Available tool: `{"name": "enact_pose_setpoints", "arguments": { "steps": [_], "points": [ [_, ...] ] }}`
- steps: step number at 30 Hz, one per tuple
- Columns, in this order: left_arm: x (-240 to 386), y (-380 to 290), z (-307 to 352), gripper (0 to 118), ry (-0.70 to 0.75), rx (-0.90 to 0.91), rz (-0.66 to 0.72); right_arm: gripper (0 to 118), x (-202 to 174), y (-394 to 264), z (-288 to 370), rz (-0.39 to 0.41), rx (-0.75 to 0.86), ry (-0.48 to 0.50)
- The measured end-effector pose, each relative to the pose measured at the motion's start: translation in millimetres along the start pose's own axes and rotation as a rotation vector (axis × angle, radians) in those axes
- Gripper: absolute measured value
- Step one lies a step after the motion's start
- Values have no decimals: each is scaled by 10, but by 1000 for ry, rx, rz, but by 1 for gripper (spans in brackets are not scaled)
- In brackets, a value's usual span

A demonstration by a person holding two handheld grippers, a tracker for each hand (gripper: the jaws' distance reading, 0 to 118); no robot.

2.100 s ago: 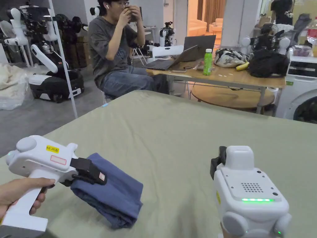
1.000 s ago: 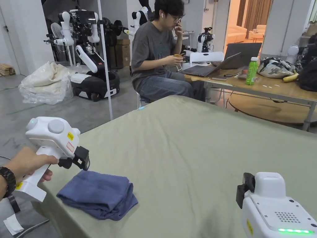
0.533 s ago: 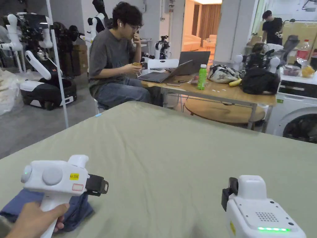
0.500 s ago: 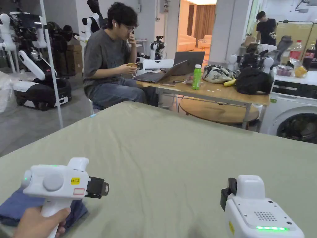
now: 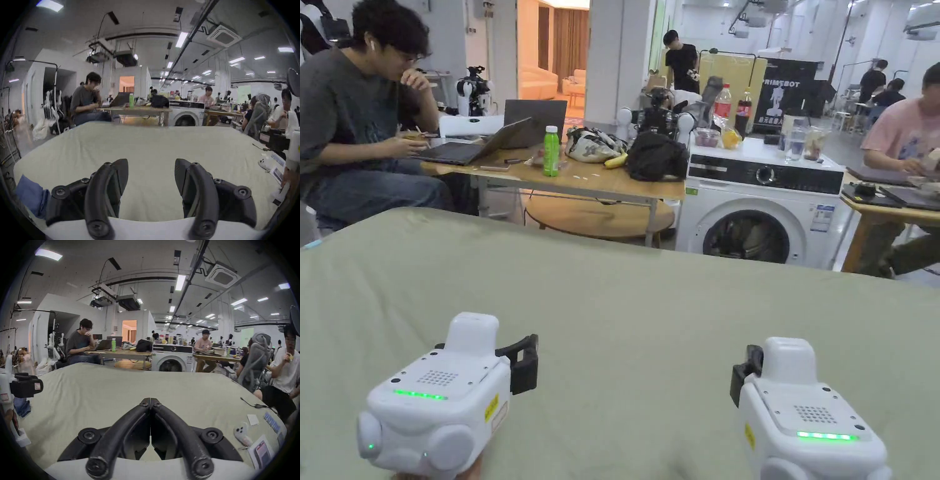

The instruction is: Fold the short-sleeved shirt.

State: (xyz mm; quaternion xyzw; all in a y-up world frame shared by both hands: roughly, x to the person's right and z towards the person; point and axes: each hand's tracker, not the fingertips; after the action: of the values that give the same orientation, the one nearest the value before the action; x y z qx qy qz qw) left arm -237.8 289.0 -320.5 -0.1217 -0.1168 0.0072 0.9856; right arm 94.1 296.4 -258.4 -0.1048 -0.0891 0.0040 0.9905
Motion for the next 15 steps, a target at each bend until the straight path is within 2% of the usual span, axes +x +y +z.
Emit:
{"name": "enact_pose_setpoints", "arguments": {
  "steps": [1,5,8,15],
  "points": [
    [70,16,2,55,-5,0,-5,0,49,10,25,-5,5,-12],
    [284,48,1,17,-14,40,10,0,184,-3,76,-25,28,-47],
    [427,4,-19,6,24,47,-15,0,230,-48,78,-52,32,-69],
    [523,-110,46,3,-4,61,-17,0,225,-147,126,-63,35,-61]
  ]
}}
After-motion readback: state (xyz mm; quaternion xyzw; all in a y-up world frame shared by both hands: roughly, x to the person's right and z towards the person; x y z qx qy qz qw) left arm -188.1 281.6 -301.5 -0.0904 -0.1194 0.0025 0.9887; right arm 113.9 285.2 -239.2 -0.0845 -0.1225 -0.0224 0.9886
